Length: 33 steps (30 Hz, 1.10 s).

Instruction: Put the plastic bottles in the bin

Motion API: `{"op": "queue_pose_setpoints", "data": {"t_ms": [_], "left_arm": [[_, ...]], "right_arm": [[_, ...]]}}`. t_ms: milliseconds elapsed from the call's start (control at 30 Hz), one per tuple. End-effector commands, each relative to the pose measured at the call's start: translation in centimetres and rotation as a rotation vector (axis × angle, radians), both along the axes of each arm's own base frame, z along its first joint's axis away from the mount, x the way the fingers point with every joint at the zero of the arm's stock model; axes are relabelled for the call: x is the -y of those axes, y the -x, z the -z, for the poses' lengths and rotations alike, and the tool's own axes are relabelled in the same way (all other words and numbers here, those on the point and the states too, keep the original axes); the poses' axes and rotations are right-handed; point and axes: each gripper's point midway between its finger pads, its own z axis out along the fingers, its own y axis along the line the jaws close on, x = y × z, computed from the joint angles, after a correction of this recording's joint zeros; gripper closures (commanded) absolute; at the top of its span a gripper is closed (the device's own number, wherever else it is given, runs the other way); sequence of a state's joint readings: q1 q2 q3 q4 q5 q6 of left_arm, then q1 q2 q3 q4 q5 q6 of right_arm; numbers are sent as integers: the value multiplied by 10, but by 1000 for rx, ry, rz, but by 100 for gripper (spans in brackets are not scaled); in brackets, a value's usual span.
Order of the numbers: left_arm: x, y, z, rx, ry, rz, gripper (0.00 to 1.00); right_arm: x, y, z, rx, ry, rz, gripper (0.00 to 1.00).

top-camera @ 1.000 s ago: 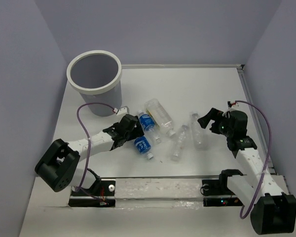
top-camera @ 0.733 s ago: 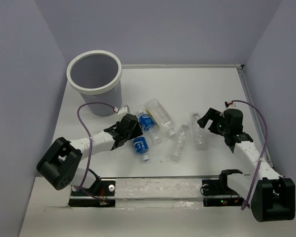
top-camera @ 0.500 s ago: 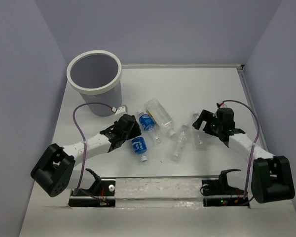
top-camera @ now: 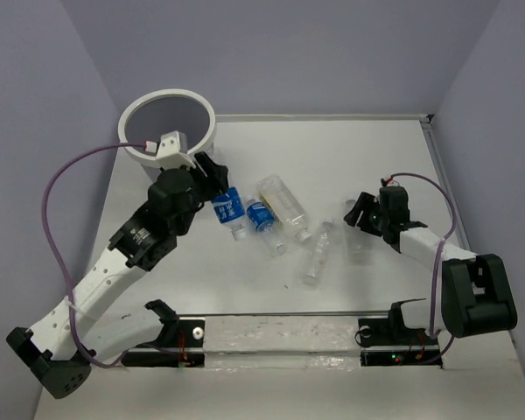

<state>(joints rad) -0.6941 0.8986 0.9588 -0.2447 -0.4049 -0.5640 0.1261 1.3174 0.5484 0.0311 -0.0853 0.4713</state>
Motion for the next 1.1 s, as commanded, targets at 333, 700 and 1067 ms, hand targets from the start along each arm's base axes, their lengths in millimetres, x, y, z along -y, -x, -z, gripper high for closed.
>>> {"op": "queue_pose_setpoints", "data": {"t_ms": [333, 700, 1067], "left_arm": [[-156, -127, -217, 380, -150, -658, 62], [-225, -192, -159, 297, -343, -929, 48], [-190, -165, -167, 393, -150, -699, 1]], "right_arm": [[-18, 19, -149, 472, -171, -34, 54], [-57, 51, -249, 650, -310, -206, 54], [-162, 45, -330, 788, -361, -433, 54]]}}
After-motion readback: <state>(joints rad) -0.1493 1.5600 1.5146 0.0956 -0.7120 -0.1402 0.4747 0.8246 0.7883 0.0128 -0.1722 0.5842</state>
